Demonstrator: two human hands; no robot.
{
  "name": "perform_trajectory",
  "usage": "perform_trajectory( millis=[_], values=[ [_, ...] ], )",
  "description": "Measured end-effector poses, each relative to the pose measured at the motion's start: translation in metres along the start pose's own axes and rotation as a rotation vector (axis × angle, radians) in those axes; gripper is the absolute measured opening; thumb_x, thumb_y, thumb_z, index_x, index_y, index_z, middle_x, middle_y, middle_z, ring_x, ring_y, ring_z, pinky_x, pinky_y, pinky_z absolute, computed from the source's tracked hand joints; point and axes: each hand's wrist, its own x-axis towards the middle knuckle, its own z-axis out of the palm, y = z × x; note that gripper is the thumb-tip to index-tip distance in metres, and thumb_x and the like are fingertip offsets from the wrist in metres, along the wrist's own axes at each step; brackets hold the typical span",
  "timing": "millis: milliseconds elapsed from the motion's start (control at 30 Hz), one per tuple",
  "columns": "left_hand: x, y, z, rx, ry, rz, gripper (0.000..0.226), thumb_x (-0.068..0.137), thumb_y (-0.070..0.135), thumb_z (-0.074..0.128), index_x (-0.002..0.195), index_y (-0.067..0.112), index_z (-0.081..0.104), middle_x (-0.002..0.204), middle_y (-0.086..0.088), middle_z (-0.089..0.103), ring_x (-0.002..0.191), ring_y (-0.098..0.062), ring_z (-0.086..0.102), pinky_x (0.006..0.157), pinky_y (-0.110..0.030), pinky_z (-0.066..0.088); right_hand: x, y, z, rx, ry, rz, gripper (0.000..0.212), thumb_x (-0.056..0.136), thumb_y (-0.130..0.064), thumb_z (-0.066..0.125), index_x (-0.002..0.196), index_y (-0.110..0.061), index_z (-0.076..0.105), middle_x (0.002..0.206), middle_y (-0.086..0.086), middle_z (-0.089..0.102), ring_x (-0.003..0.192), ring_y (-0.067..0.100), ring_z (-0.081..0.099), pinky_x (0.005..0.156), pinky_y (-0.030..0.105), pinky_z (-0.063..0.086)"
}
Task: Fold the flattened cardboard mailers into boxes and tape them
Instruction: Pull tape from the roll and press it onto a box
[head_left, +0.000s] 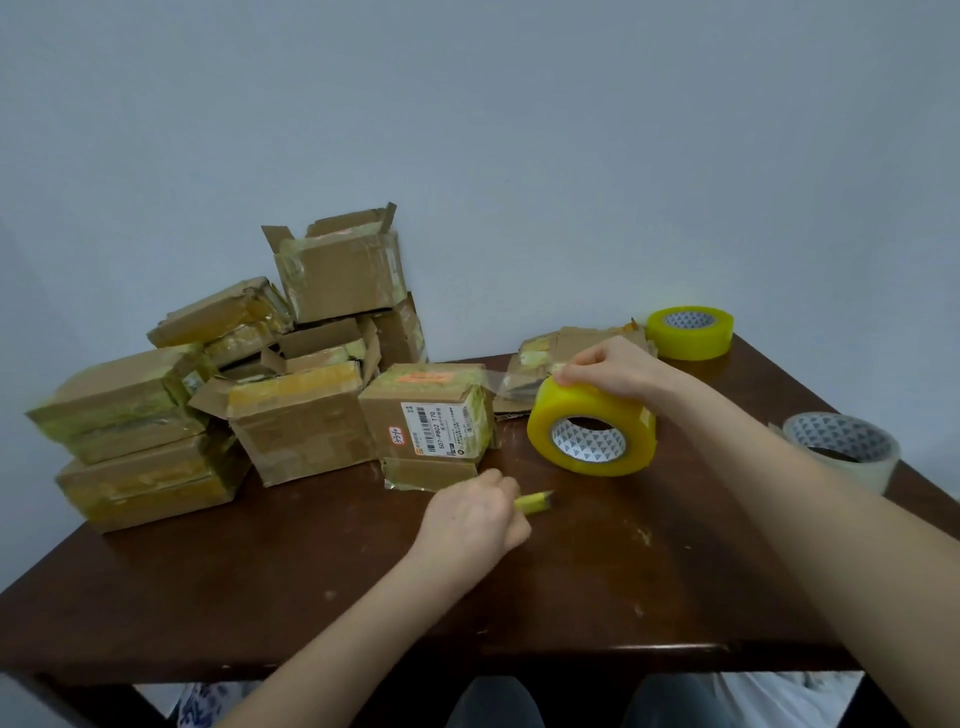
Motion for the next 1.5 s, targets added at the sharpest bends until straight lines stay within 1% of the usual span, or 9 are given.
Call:
perform_trajectory(
  millis=[167,233,433,600,833,1000,1167,1367,1500],
  values=[
    [0.01,-0.037,-0.048,-0.152,0.439,-0.17,0.025,0.095,0.035,0.042,0.095,0.014,0.056,0.087,0.002,0.051,0.075,-0.016,0.054,0.064,-0.03,0.049,0.007,-0.008,-0.001,-0.128,-0.059,0.021,0.043,0.085,-0.051,0.066,0.113,-0.019,0.071,0.126,0.0,0.062,0.107,0.019,0.056,0.084,0.029,0.042],
    [0.031,-0.039,-0.056,-0.186,0.491,-0.252,0.03,0.098,0.036,0.04,0.095,0.012,0.057,0.088,0.001,0.05,0.076,-0.016,0.05,0.063,-0.029,0.044,0.009,-0.011,0.003,-0.224,-0.055,0.043,0.055,0.078,-0.063,0.065,0.109,-0.017,0.073,0.113,-0.001,0.065,0.103,0.02,0.058,0.081,0.03,0.045],
    [0.063,-0.04,-0.046,-0.076,0.299,-0.312,0.028,0.1,0.036,0.04,0.104,0.013,0.055,0.08,0.0,0.058,0.074,-0.02,0.057,0.06,-0.033,0.046,0.016,-0.02,0.011,-0.32,-0.054,0.084,0.037,0.083,-0.045,0.063,0.107,-0.019,0.074,0.121,0.009,0.066,0.107,0.029,0.061,0.095,0.045,0.051],
    [0.06,-0.042,-0.043,-0.123,0.326,-0.275,0.024,0.099,0.033,0.044,0.11,0.014,0.054,0.08,0.003,0.056,0.073,-0.016,0.054,0.058,-0.028,0.041,0.016,-0.023,0.016,-0.323,-0.033,0.097,0.027,0.084,-0.034,0.056,0.104,-0.028,0.074,0.123,0.006,0.066,0.11,0.027,0.06,0.095,0.043,0.051],
    [0.066,-0.038,-0.042,-0.014,0.294,-0.244,0.021,0.099,0.029,0.042,0.112,0.016,0.052,0.079,0.002,0.053,0.073,-0.019,0.053,0.062,-0.032,0.047,0.019,-0.023,0.021,-0.333,0.039,0.13,0.035,0.083,-0.052,0.063,0.112,-0.033,0.071,0.122,-0.001,0.064,0.109,0.026,0.059,0.093,0.043,0.051],
    [0.074,-0.037,-0.037,0.009,0.268,-0.251,0.016,0.097,0.025,0.044,0.107,0.016,0.052,0.075,-0.002,0.054,0.074,-0.03,0.058,0.06,-0.032,0.041,0.02,-0.026,0.029,-0.354,0.094,0.192,0.037,0.079,-0.048,0.064,0.108,-0.027,0.071,0.113,0.002,0.067,0.096,0.027,0.061,0.086,0.04,0.053],
    [0.079,-0.038,-0.035,0.077,0.285,-0.226,0.015,0.097,0.023,0.042,0.107,0.017,0.052,0.072,-0.002,0.053,0.072,-0.031,0.06,0.056,-0.03,0.038,0.023,-0.029,0.03,-0.358,0.082,0.205,0.034,0.079,-0.042,0.064,0.108,-0.026,0.071,0.115,0.003,0.066,0.1,0.027,0.06,0.087,0.037,0.051],
    [0.084,-0.033,-0.033,0.197,0.275,-0.173,0.016,0.098,0.02,0.039,0.109,0.02,0.05,0.07,0.001,0.05,0.065,-0.026,0.052,0.048,-0.026,0.029,0.023,-0.027,0.029,-0.312,0.069,0.192,0.026,0.076,-0.042,0.066,0.098,-0.031,0.074,0.113,0.0,0.067,0.1,0.025,0.06,0.087,0.037,0.051],
    [0.087,-0.026,-0.036,0.225,0.251,-0.18,0.016,0.098,0.019,0.039,0.109,0.022,0.051,0.073,0.001,0.05,0.066,-0.027,0.049,0.045,-0.026,0.021,0.021,-0.021,0.025,-0.249,0.064,0.162,0.004,0.076,-0.043,0.068,0.074,-0.04,0.07,0.112,-0.005,0.068,0.103,0.021,0.06,0.091,0.04,0.051]
  ],
)
